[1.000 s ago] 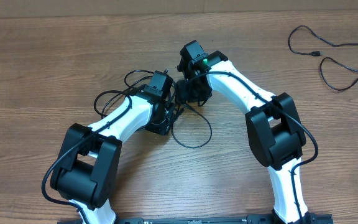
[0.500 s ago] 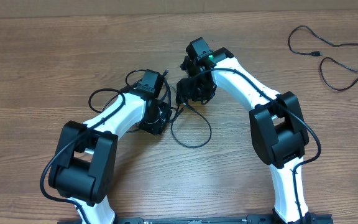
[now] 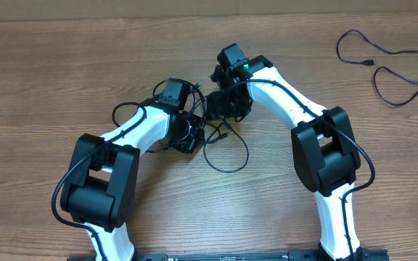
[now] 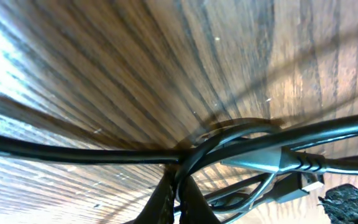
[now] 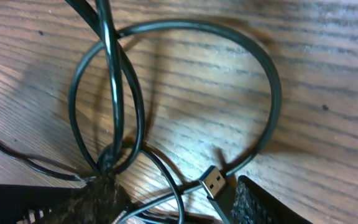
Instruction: Untangle cables
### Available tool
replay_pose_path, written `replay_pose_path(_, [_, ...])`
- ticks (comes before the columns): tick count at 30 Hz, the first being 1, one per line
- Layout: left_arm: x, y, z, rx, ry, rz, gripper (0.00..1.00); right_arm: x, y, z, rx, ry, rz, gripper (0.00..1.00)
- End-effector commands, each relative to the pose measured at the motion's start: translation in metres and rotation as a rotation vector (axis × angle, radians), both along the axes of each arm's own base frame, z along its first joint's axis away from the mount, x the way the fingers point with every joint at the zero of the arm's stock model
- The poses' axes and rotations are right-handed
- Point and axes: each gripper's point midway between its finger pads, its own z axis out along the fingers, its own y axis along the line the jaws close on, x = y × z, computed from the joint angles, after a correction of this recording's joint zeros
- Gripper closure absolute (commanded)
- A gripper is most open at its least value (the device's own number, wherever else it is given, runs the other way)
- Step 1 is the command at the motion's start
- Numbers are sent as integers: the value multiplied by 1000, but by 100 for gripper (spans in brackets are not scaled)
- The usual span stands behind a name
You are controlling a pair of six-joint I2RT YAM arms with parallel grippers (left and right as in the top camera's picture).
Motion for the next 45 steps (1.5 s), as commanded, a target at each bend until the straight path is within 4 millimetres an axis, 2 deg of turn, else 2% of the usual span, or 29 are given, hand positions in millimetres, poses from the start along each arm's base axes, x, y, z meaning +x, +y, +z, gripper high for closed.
replay_pose_path(1, [-6, 11, 8, 39, -46, -77, 96, -3, 0, 14, 12, -15, 7, 39])
replay_pose_path(3, [-1, 16, 28, 40, -108, -102, 96, -3, -4, 14, 11, -3, -2, 39])
replay_pose_path(6, [-6, 24, 41, 54, -114, -99, 96, -16, 4, 30, 98, 59, 56, 33])
replay_pose_path(10, [-5, 29, 41, 71, -117, -90, 96, -31, -3, 30, 66, 138, 34, 32])
replay_pose_path(14, [2, 27, 43, 61, -141, -78, 96, -41, -4, 26, 53, 242, -105, 37])
replay_pose_path(19, [2, 26, 44, 45, -136, -66, 95, -48, -6, 13, 42, 267, -130, 37])
replay_pose_path(25, [7, 21, 47, 17, -150, -55, 96, -55, 3, 2, 38, 270, -129, 38])
replay_pose_path(30, [7, 14, 52, -38, -148, -62, 96, -53, 0, -4, -26, 240, -148, 41])
replay_pose_path(45, [21, 26, 62, -135, -161, -10, 96, -55, -12, -9, -103, 230, -165, 42])
